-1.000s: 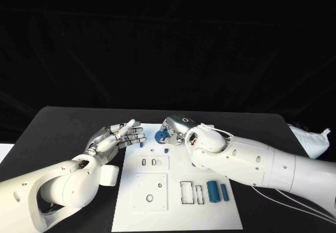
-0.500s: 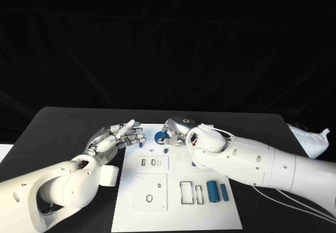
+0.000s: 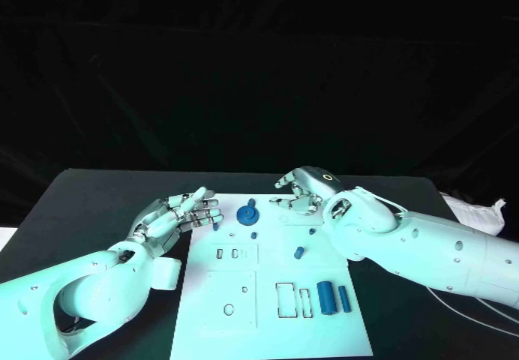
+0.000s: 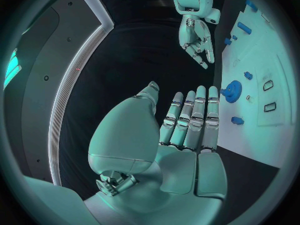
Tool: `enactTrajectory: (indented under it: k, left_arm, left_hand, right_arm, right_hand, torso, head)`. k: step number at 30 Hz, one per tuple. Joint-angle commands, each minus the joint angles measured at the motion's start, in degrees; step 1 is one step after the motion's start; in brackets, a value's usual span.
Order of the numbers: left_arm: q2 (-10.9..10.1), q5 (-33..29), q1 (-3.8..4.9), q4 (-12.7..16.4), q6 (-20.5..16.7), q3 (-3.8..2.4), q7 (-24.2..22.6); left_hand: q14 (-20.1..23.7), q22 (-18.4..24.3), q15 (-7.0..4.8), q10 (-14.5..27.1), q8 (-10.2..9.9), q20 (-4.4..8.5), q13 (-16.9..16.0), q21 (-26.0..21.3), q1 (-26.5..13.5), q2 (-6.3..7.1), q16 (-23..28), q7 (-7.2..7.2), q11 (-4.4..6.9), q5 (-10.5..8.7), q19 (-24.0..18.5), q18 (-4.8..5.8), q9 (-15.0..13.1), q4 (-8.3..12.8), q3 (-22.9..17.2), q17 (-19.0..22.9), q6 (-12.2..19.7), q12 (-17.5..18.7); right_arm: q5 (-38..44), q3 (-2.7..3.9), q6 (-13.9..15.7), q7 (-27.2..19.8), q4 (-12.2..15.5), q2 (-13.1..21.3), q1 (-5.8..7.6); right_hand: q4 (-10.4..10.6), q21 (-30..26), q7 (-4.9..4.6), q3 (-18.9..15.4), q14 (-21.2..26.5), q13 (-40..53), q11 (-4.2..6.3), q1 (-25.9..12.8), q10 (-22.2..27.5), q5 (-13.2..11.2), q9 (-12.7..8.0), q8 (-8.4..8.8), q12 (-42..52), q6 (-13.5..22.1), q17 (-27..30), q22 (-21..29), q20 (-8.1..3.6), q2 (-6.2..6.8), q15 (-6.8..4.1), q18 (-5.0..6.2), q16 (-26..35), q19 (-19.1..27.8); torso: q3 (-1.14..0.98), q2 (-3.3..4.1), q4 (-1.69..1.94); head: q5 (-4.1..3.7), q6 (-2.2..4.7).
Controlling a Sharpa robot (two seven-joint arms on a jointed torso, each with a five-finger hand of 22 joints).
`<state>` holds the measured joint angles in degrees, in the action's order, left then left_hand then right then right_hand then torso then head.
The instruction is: Assemble the parts on the task board
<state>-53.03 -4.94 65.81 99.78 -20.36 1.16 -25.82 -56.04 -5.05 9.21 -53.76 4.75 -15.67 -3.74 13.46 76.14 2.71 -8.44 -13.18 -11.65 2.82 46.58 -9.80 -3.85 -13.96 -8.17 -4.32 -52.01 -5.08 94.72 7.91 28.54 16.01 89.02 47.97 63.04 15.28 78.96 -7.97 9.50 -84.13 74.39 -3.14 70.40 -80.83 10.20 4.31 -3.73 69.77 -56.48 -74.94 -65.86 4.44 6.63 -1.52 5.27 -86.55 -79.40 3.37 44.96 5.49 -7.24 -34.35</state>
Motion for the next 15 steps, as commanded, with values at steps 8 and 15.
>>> enactTrajectory:
  k: [8, 15]
  left_arm:
    - [0.3, 0.3, 0.03, -0.1, 1.2, -0.02, -0.2]
    - [0.5, 0.3, -0.04, -0.5, 1.3, 0.00, -0.2]
  left_hand:
    - [-0.4, 0.1, 0.16, -0.4, -0.2, -0.02, 0.1, -0.4, 0.2, -0.57, 0.2, -1.16, 0.02, -0.02, 0.4, -0.71, 0.1, 0.5, 0.1, 0.1, -0.2, 0.2]
    - [-0.4, 0.1, 0.16, -0.4, -0.2, -0.02, 0.1, -0.4, 0.2, -0.57, 0.2, -1.16, 0.02, -0.02, 0.4, -0.71, 0.1, 0.5, 0.1, 0.1, -0.2, 0.2]
  right_arm:
    - [-16.1, 0.25, -4.4, -15.9, 0.0, 9.4, -0.47]
    - [-18.4, 0.27, -8.0, -19.5, -3.9, 11.6, -1.08]
  right_hand:
    - [-4.7, 0.4, -0.42, 0.8, -4.5, -0.1, -0.07, 6.8, 0.4, 1.3, -0.3, 0.21, -0.6, 1.0, -8.3, -0.2, 0.35, 1.29, 0.39, -0.61, -0.8, 0.0]
    - [-6.4, 0.5, -0.80, -0.6, -4.8, 0.5, -0.42, 8.7, 0.3, 2.0, -0.4, 0.17, -0.1, 2.7, -10.0, -0.5, 0.63, 2.58, 0.71, -0.66, -1.4, -0.1]
  torso:
    - [-0.32, -0.36, -1.20]
    - [-0.49, -0.43, -1.27]
  head:
    - [-0.09, 0.33]
    - [-0.56, 0.39]
